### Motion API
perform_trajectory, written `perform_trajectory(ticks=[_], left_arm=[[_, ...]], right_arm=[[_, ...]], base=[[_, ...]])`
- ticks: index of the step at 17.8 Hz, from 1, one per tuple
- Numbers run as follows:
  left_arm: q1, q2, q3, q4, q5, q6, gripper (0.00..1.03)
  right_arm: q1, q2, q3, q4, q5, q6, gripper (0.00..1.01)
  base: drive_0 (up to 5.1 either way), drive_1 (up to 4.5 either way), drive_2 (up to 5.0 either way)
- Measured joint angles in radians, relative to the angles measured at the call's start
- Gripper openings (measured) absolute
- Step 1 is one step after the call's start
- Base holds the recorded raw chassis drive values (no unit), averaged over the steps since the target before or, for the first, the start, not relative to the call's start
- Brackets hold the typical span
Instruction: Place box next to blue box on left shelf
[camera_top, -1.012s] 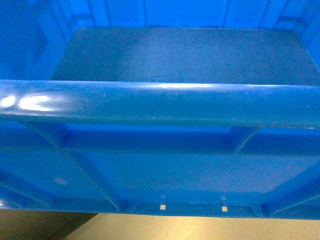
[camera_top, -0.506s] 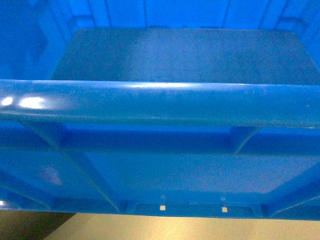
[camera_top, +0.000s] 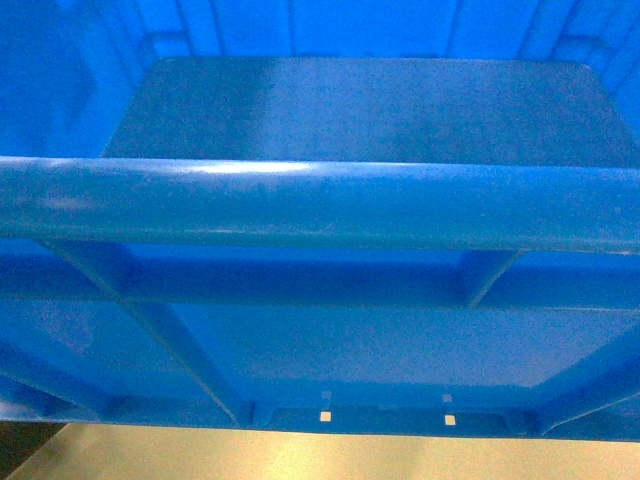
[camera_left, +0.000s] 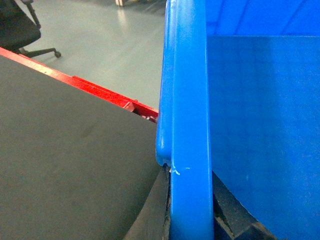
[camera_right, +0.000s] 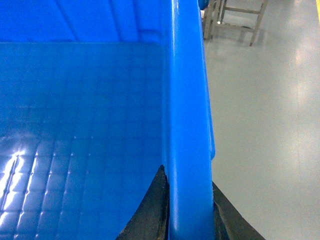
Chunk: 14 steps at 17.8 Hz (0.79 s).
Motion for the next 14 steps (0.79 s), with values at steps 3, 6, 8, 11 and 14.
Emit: perform_trajectory(ticks=[3, 6, 8, 11, 14], left_arm=[[0.000, 0.000, 0.000, 0.000, 0.000, 0.000, 0.10], [0.000, 0.000, 0.000, 0.000, 0.000, 0.000, 0.10], [0.000, 0.000, 0.000, 0.000, 0.000, 0.000, 0.10], [0.000, 0.000, 0.000, 0.000, 0.000, 0.000, 0.10], [0.000, 0.000, 0.000, 0.000, 0.000, 0.000, 0.10]], right_arm=[[0.000, 0.000, 0.000, 0.000, 0.000, 0.000, 0.10], [0.000, 0.000, 0.000, 0.000, 0.000, 0.000, 0.10], [0.000, 0.000, 0.000, 0.000, 0.000, 0.000, 0.10], [0.000, 0.000, 0.000, 0.000, 0.000, 0.000, 0.10], [0.000, 0.000, 0.000, 0.000, 0.000, 0.000, 0.10]], base=[[-1.6, -1.58, -1.6], [-1.6, -1.59, -1.6], [-1.6, -1.57, -1.6], [-1.5, -1.46, -1.5], [-1.6, -1.56, -1.6]])
